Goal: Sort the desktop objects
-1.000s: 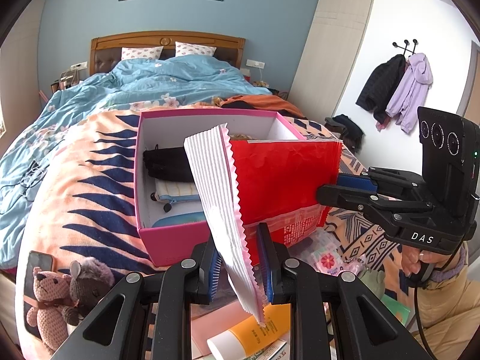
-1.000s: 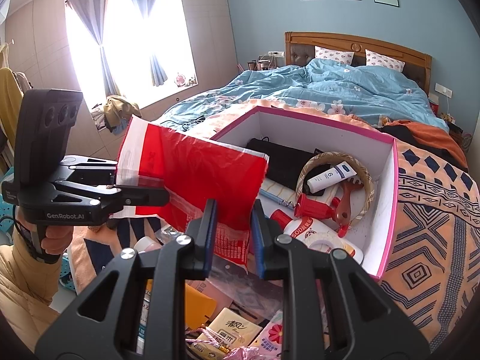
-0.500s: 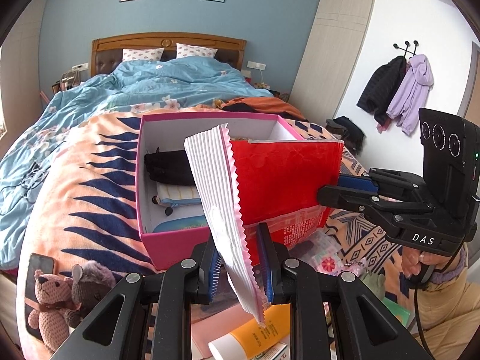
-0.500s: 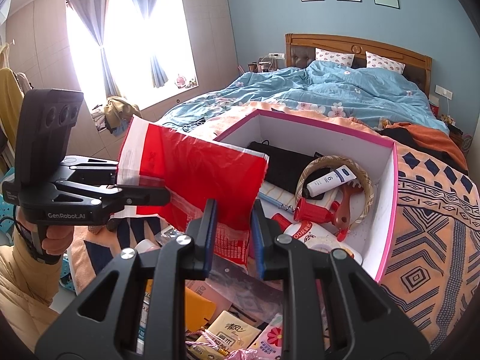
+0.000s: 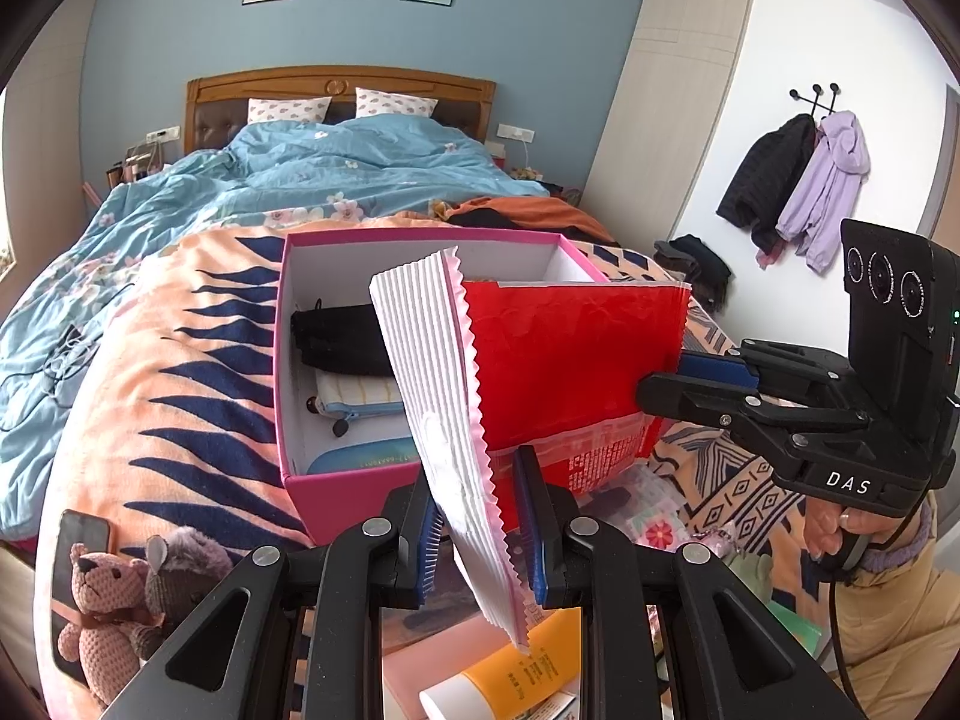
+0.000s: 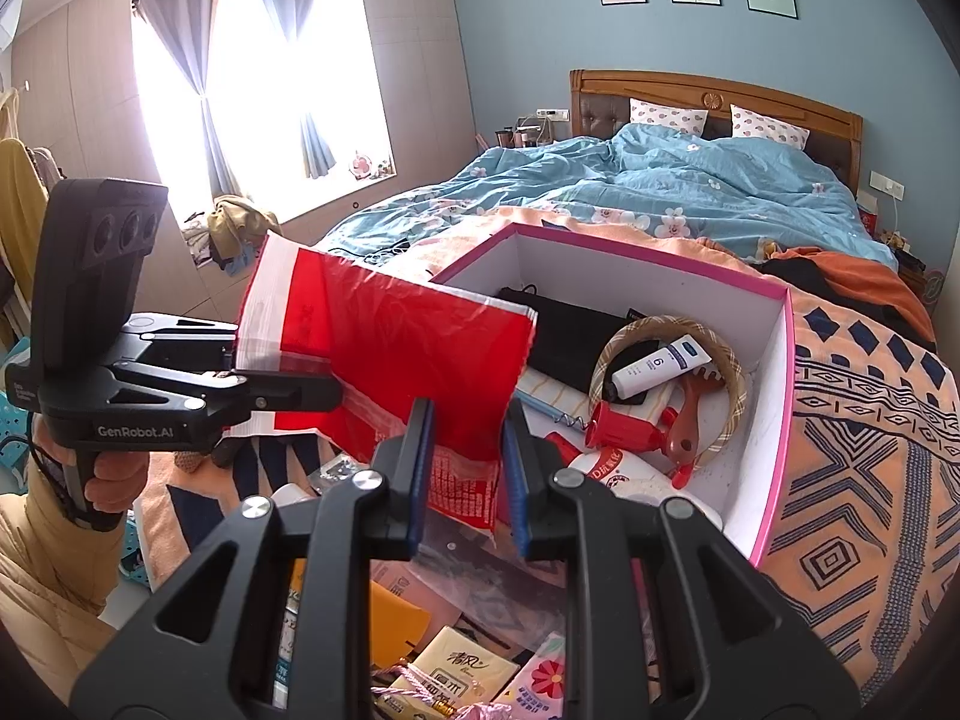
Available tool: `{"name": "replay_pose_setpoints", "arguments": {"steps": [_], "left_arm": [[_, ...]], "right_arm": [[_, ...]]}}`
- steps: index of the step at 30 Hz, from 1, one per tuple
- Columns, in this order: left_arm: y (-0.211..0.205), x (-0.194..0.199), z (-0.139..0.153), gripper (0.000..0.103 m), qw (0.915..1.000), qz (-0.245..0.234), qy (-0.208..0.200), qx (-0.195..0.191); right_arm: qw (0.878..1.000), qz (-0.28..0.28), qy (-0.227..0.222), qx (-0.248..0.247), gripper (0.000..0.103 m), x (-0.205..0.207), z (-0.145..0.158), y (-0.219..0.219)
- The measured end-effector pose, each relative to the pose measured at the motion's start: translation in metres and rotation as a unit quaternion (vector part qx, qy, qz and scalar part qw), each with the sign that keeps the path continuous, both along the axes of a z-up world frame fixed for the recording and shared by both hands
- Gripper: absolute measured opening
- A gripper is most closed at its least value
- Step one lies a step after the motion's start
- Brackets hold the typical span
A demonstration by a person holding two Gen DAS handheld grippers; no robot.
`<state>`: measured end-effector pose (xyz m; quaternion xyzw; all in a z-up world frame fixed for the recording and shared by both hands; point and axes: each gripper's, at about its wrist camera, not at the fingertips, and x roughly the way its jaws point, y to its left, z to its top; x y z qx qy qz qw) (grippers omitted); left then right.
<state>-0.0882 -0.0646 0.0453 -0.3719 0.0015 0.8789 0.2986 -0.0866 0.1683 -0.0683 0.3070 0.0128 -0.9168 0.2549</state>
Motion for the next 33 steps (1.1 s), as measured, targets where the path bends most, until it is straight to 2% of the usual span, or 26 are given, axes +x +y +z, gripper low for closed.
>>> {"name": "replay_pose_setpoints", "arguments": {"steps": [33], "left_arm": [[0.000,-0.020,-0.006,0.022,0.9999,0.013,0.001,-0.003]], "right_arm": [[1.000,0.000,-0.004,-0.001,0.024,-0.011,0.004,-0.003]]}}
